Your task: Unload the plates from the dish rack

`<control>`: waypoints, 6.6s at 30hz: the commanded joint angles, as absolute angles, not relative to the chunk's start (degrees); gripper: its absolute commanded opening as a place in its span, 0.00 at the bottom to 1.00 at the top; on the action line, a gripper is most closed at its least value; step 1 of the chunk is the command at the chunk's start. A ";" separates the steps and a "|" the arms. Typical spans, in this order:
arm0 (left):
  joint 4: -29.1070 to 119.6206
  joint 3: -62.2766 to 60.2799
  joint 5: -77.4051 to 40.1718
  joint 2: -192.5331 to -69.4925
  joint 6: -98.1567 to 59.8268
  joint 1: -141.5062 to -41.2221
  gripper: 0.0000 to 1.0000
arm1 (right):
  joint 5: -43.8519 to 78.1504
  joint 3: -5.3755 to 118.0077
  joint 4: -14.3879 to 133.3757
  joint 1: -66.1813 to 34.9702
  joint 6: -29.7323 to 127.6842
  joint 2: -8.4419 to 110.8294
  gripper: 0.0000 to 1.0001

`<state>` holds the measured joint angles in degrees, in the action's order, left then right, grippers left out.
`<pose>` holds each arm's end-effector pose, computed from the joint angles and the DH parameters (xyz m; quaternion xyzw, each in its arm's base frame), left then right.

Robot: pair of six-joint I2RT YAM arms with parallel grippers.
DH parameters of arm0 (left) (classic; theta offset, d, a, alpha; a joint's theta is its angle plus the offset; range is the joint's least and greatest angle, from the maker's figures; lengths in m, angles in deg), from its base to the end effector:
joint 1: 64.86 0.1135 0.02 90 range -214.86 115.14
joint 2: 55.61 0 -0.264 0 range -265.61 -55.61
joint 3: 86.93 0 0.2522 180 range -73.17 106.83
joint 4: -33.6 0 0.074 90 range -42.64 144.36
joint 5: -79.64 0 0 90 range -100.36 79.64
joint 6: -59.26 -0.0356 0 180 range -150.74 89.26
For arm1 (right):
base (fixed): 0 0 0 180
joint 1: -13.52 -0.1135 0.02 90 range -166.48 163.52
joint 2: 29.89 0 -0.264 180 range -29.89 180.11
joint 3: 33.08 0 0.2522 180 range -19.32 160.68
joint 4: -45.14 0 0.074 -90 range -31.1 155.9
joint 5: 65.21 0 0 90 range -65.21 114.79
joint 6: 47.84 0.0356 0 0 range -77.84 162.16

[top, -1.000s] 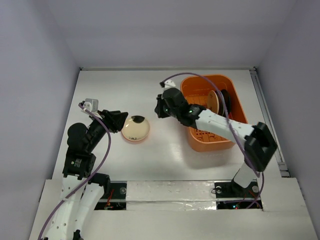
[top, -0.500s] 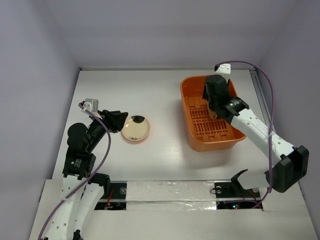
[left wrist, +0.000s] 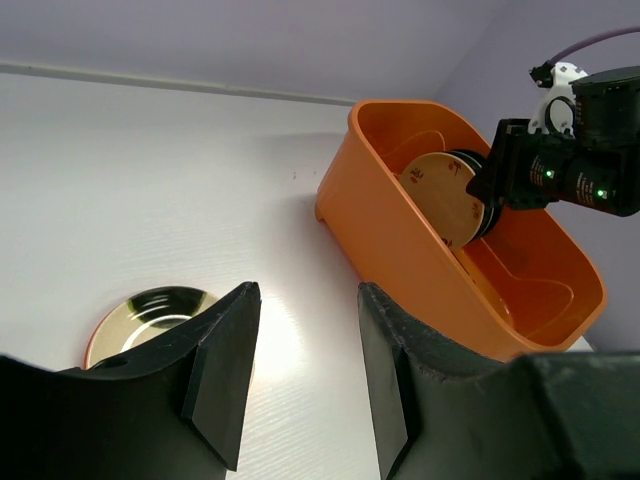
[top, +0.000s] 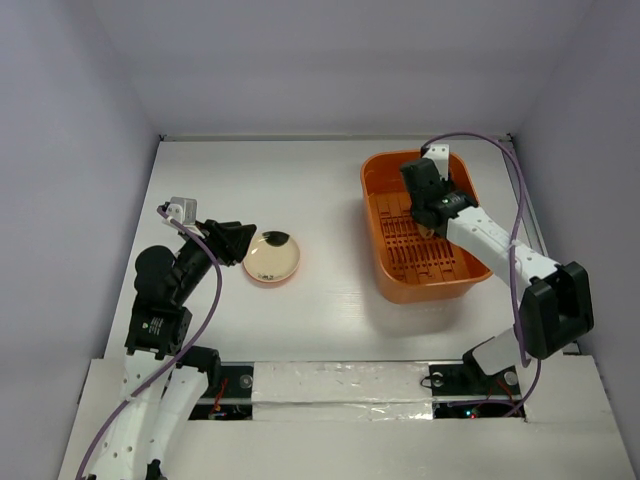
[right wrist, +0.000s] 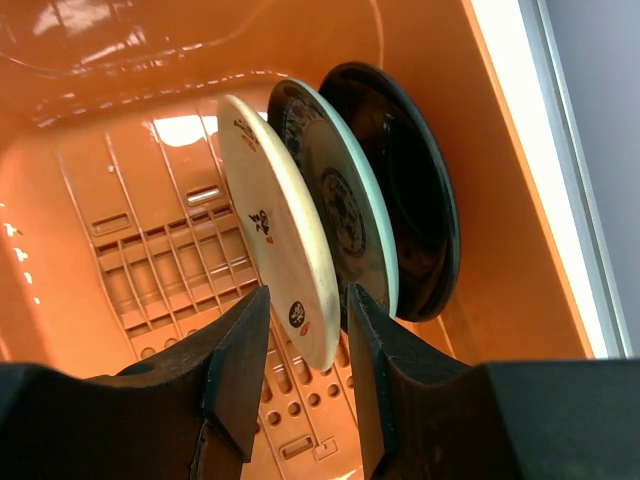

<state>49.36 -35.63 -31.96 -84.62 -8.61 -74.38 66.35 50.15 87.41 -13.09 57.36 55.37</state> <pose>0.1249 -0.0342 0.3494 0.0672 0.6653 -0.3199 0.6712 0.2987 0.1232 0.2974 0.0514 0.8710 -0.1759 0.4558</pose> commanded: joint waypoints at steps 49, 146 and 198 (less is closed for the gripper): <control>46.74 -33.79 -32.86 -84.96 -8.68 -74.01 0.41 | 41.50 57.66 67.16 -38.94 65.70 54.82 0.00; 46.66 -33.97 -33.56 -84.26 -8.51 -74.53 0.41 | 70.93 47.39 80.70 -7.40 57.20 54.06 0.09; 46.92 -33.88 -33.47 -83.73 -8.60 -74.01 0.41 | 17.76 60.05 54.59 -34.91 76.70 79.62 0.04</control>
